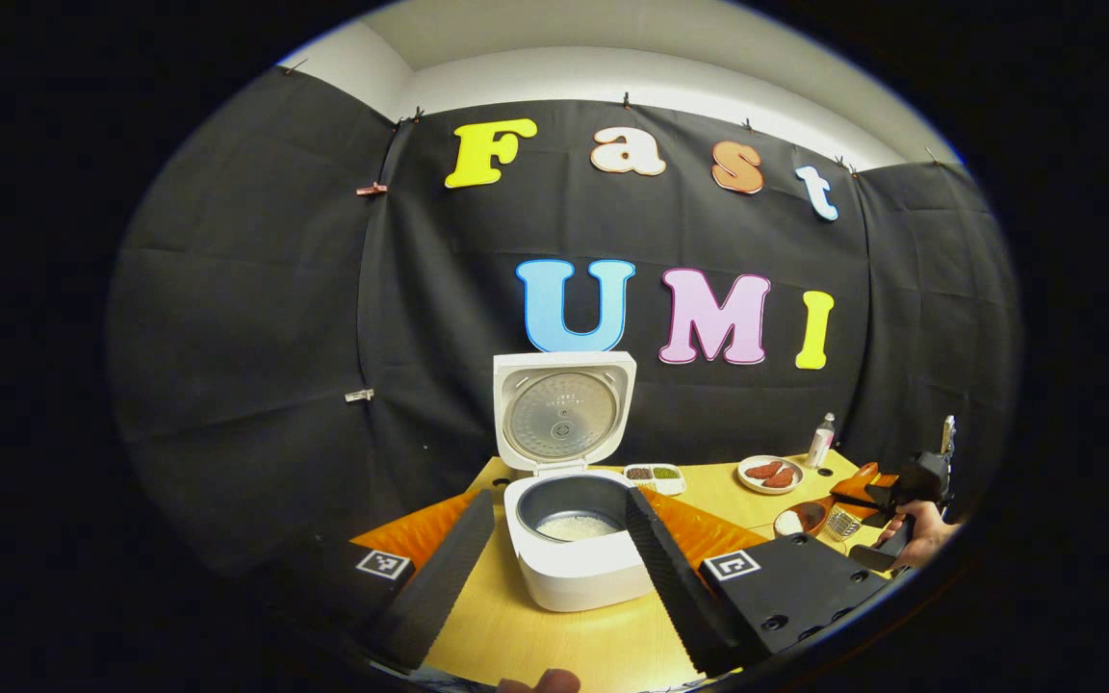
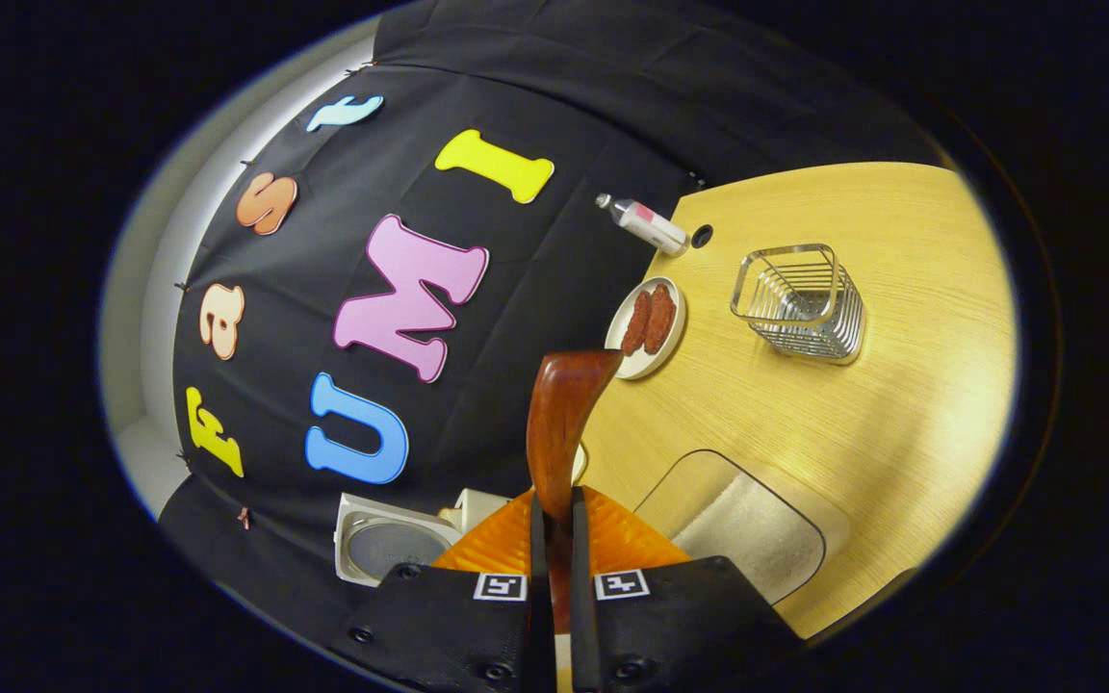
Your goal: Close the left gripper, press the button to open the rice cooker; take a wooden spoon from the chopstick holder with the right hand, scoop a spoonful of rice and pour it into the rice cooker, then put the wooden spoon back into the chopstick holder.
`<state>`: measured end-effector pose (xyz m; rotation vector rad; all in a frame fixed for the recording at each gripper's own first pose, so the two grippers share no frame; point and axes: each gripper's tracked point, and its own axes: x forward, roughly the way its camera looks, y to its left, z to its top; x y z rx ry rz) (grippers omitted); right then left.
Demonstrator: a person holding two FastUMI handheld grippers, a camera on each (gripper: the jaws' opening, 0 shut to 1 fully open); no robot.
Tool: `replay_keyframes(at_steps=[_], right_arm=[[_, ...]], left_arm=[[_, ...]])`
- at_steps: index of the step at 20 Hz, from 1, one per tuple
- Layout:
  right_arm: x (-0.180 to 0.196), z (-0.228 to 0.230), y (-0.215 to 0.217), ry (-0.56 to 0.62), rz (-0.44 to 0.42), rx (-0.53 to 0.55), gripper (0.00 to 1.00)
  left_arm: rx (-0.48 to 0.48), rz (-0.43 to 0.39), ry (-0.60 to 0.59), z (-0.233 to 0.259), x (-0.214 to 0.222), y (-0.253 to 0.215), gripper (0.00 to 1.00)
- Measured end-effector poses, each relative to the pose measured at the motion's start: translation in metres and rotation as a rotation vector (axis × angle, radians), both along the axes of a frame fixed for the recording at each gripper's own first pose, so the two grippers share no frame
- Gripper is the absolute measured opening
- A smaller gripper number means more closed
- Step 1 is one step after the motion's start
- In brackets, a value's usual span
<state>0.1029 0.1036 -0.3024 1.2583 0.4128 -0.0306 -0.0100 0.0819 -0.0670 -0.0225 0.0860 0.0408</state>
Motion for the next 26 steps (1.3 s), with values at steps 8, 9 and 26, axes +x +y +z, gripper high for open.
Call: replay_keyframes(at_steps=[8, 9, 26], right_arm=[[0.025, 0.085, 0.064, -0.106, 0.092, 0.057, 0.11], [0.027, 0.093, 0.076, -0.112, 0.108, 0.061, 0.11], [0.098, 0.119, 0.271, -0.143, 0.318, -0.182, 0.11]], left_arm=[[-0.024, 0.018, 0.008, -0.014, -0.002, 0.022, 0.95], [-0.031, 0.02, 0.014, -0.016, -0.002, 0.025, 0.95], [-0.058, 0.111, 0.057, -0.048, -0.019, 0.082, 0.95]])
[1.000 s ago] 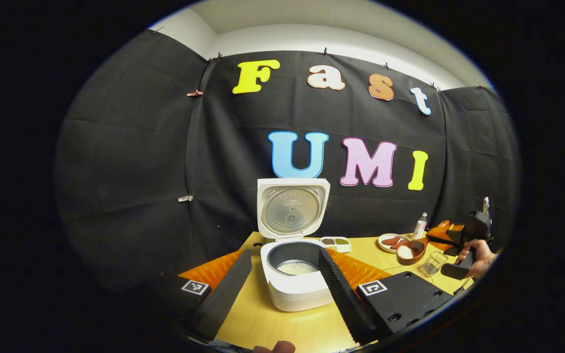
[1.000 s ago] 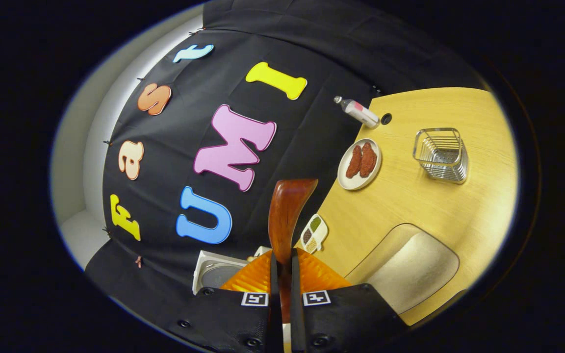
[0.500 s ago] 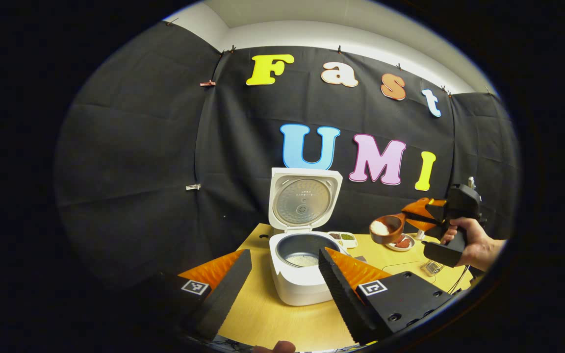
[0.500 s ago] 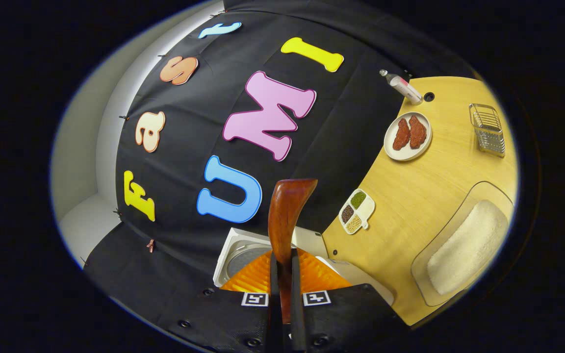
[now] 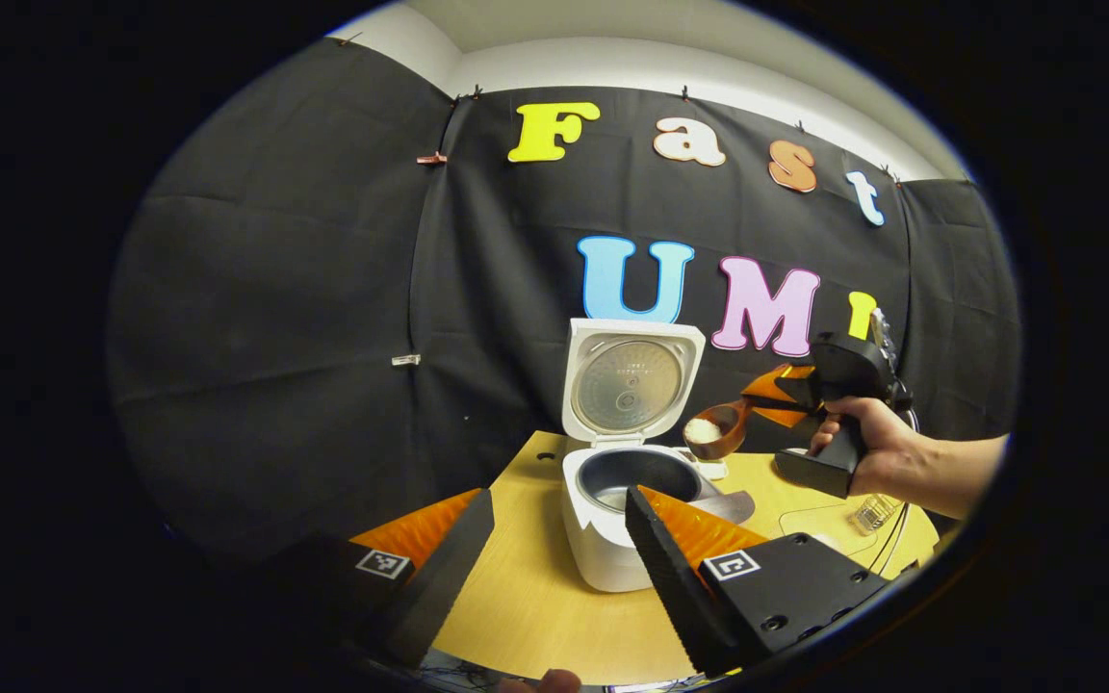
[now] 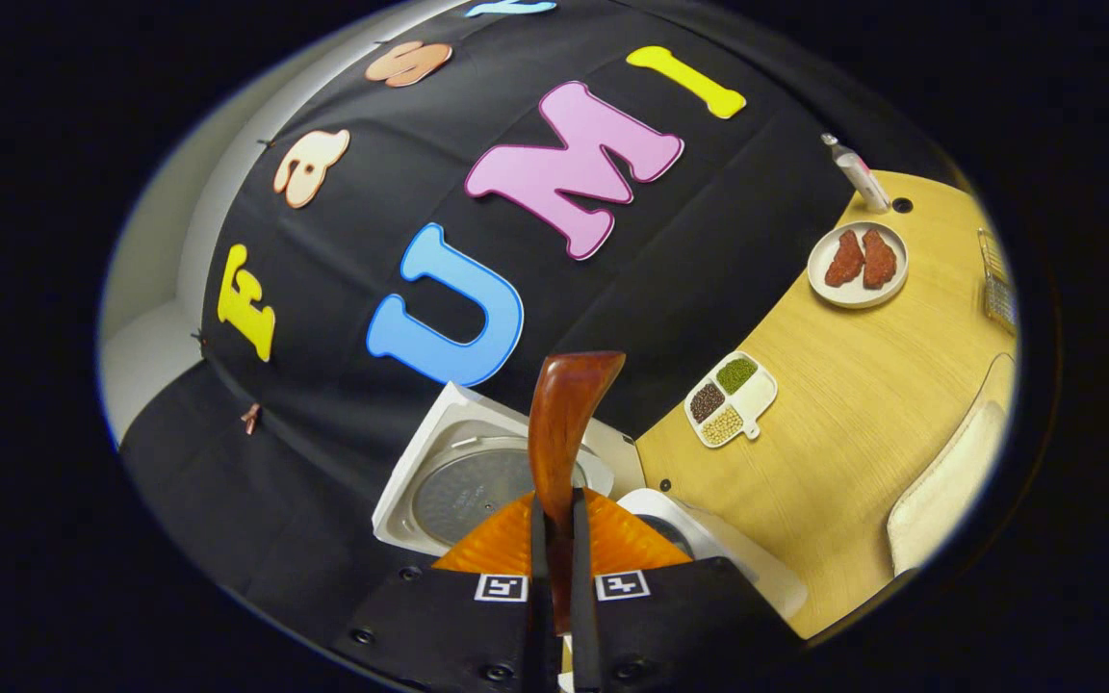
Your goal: Close the left gripper, press the button to open the rice cooker; take a wooden spoon from the chopstick holder with the right hand, scoop a spoonful of rice and pour it into the rice cooker, then put the wooden spoon back into the chopstick holder.
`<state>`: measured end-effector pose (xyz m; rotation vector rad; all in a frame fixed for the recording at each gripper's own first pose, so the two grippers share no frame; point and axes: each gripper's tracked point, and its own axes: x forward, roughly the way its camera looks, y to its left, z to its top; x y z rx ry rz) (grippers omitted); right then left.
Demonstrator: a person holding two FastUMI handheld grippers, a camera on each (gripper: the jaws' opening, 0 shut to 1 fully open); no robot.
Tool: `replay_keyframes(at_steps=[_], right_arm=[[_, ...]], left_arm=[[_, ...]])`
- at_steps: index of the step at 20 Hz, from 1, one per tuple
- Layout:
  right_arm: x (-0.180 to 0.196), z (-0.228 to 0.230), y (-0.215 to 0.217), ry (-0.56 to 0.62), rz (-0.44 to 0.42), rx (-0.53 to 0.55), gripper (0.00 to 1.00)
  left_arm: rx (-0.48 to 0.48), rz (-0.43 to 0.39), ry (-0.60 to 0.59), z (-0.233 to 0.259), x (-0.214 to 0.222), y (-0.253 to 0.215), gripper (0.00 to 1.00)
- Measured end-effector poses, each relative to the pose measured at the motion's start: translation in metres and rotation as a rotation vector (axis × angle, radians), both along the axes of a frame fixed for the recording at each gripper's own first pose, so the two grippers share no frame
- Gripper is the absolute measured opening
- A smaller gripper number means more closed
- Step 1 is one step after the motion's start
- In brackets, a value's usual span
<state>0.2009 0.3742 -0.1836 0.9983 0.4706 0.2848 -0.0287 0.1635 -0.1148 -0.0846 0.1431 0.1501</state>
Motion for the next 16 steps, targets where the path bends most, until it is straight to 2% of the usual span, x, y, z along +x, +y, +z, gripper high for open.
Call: replay_keyframes(at_steps=[3, 8, 14, 16], right_arm=[[0.014, -0.006, 0.016, -0.047, 0.013, -0.145, 0.11], [0.027, -0.007, 0.042, -0.147, 0.082, -0.35, 0.11], [0.025, -0.006, 0.066, -0.262, 0.171, -0.541, 0.11], [0.023, 0.0, 0.072, -0.334, 0.206, -0.612, 0.11]], left_arm=[[-0.013, 0.019, 0.009, -0.004, 0.0, 0.012, 0.95], [-0.024, 0.041, 0.025, -0.012, -0.003, 0.021, 0.95], [-0.036, 0.052, 0.029, -0.013, -0.001, 0.026, 0.95], [-0.041, 0.049, 0.027, -0.013, -0.001, 0.026, 0.95]])
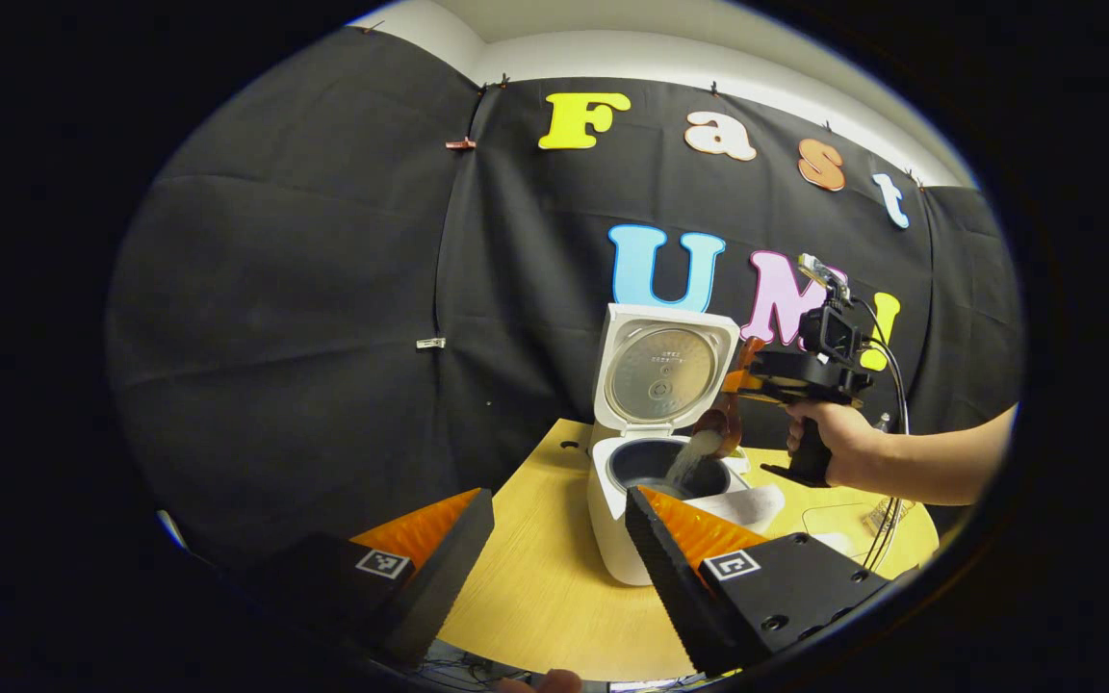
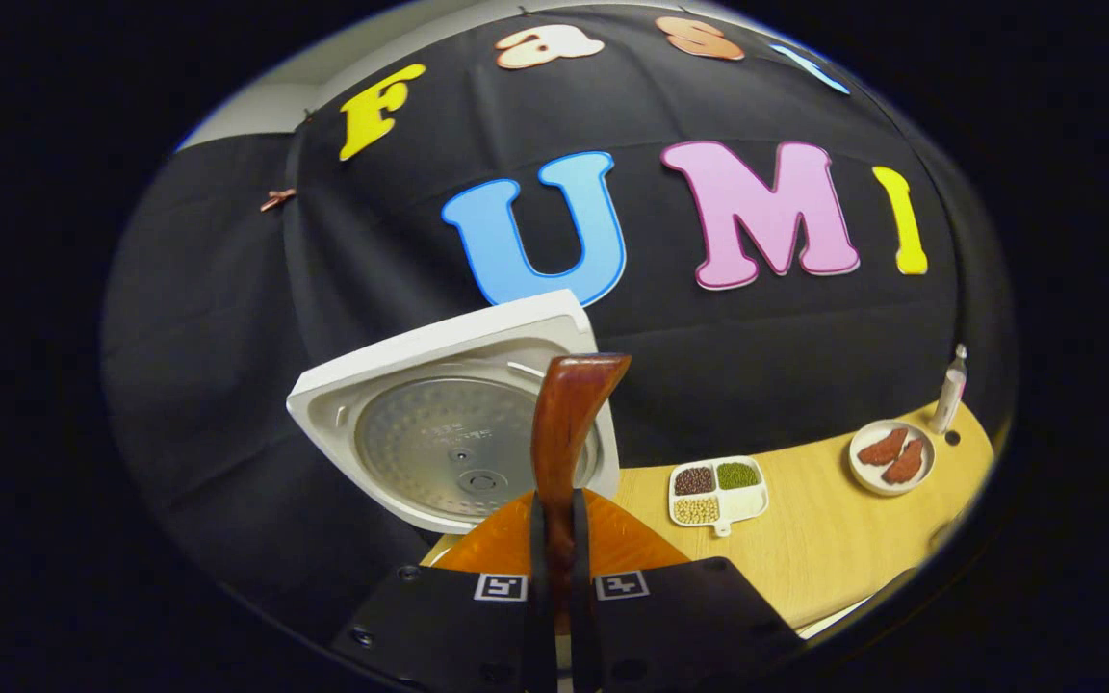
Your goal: Close the left gripper, press the button to open the rice cooker; take a wooden spoon from the chopstick holder with the right hand, scoop a spoonful of rice and pour it into the rice cooker, then put the wooden spoon back into the chopstick holder.
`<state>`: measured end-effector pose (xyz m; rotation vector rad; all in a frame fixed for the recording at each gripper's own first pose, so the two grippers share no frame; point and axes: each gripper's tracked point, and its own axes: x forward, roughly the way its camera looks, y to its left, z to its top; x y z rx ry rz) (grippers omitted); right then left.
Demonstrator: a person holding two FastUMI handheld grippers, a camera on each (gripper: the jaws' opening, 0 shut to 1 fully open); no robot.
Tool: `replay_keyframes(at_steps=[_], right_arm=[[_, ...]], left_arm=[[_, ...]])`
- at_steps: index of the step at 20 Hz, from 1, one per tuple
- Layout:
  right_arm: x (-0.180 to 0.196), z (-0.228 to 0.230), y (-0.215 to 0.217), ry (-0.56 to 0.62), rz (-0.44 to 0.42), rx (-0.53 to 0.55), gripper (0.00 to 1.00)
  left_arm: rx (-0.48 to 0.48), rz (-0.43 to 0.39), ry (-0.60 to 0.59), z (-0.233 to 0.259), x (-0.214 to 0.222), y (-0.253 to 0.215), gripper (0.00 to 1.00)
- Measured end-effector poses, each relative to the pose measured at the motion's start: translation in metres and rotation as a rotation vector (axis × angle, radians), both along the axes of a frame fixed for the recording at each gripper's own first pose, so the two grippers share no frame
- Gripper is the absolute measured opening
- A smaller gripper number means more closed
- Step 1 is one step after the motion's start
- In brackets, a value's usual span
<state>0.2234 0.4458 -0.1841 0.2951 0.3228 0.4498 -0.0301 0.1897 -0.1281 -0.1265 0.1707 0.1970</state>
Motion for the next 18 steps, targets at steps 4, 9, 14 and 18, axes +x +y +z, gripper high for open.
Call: replay_keyframes(at_steps=[4, 9, 14, 18], right_arm=[[-0.01, 0.018, 0.019, -0.154, 0.103, -0.144, 0.11], [-0.036, 0.047, 0.048, -0.399, 0.249, -0.352, 0.11], [-0.064, 0.059, 0.067, -0.568, 0.358, -0.478, 0.11], [-0.073, 0.055, 0.07, -0.556, 0.384, -0.473, 0.11]], left_arm=[[-0.003, 0.003, 0.004, -0.003, 0.0, 0.0, 0.95], [-0.018, 0.007, 0.0, -0.007, -0.009, -0.001, 0.95], [-0.019, 0.012, -0.002, -0.008, -0.011, -0.004, 0.95], [-0.017, 0.017, 0.0, -0.012, -0.019, -0.005, 0.95]])
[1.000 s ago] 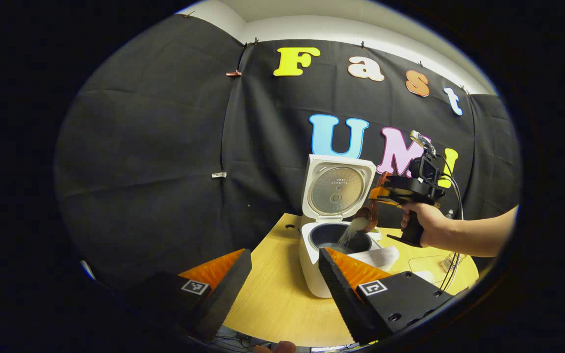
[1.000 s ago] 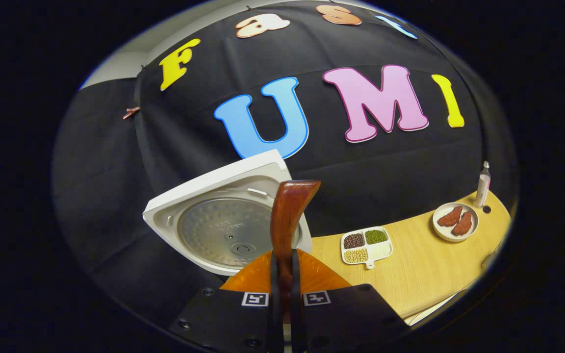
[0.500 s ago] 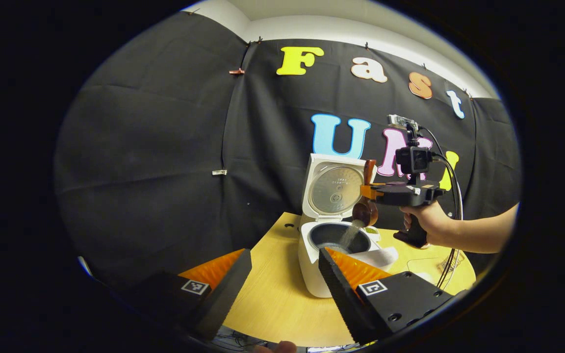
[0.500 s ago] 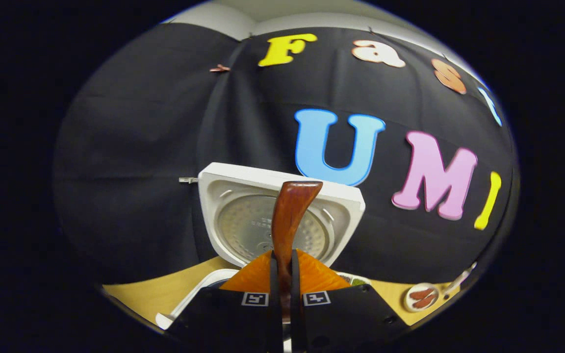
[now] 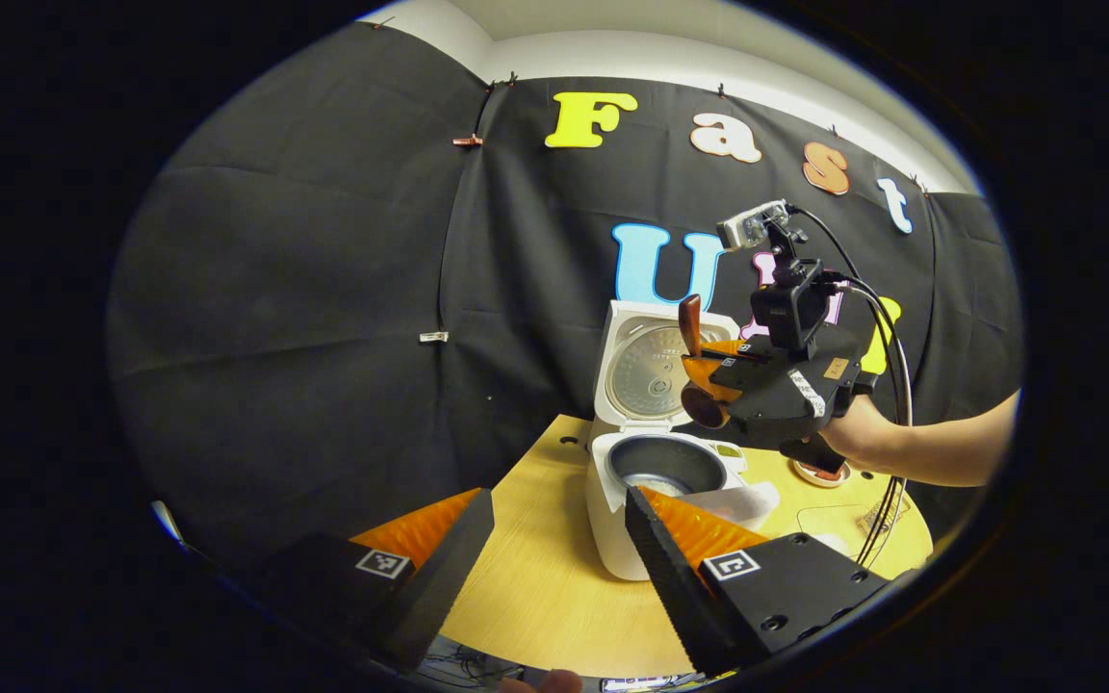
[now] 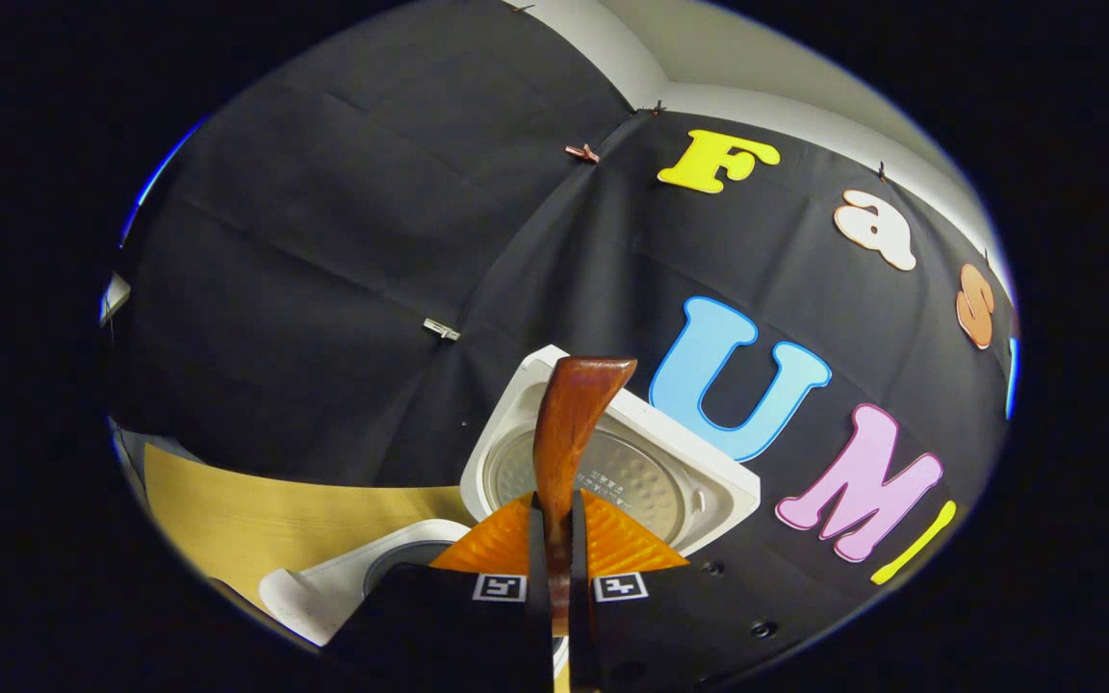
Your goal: Close the left gripper, press the button to open the rice cooker; take a wooden spoon from the chopstick holder with the right hand, scoop a spoonful of rice and pour it into the rice cooker, then put the wooden spoon back into the chopstick holder.
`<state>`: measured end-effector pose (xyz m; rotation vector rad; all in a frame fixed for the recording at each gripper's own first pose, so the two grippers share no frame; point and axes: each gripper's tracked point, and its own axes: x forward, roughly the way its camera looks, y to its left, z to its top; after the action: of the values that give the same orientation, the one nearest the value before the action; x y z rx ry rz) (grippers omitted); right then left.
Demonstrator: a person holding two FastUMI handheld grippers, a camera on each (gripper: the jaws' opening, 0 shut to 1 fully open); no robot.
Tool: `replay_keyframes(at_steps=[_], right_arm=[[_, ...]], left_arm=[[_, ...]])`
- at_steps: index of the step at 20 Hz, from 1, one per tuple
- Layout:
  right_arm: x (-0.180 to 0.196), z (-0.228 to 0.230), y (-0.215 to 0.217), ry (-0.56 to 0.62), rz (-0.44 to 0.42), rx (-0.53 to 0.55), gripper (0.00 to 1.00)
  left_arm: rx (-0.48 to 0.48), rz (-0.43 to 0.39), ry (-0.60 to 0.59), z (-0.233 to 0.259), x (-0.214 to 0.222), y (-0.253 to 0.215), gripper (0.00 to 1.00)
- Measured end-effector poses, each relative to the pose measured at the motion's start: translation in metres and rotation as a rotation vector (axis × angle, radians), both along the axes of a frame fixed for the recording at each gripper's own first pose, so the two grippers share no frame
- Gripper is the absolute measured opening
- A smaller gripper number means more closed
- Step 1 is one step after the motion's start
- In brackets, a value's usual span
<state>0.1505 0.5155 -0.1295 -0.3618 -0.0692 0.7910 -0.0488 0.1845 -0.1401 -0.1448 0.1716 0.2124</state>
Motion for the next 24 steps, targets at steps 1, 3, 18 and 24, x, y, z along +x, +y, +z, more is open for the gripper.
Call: replay_keyframes(at_steps=[1, 3, 18, 24], right_arm=[[0.007, -0.002, -0.002, 0.052, -0.023, 0.039, 0.11], [0.017, -0.002, -0.014, 0.157, -0.077, 0.137, 0.11], [0.024, 0.026, -0.223, 0.585, -0.31, 0.76, 0.11], [0.022, 0.013, -0.371, 0.547, -0.44, 0.815, 0.11]], left_arm=[[0.003, 0.004, 0.002, 0.0, -0.002, 0.0, 0.95], [0.003, 0.006, 0.002, 0.0, -0.007, -0.004, 0.95], [0.036, -0.05, -0.032, 0.02, 0.001, -0.048, 0.96], [0.05, -0.09, -0.043, 0.028, 0.019, -0.076, 0.95]])
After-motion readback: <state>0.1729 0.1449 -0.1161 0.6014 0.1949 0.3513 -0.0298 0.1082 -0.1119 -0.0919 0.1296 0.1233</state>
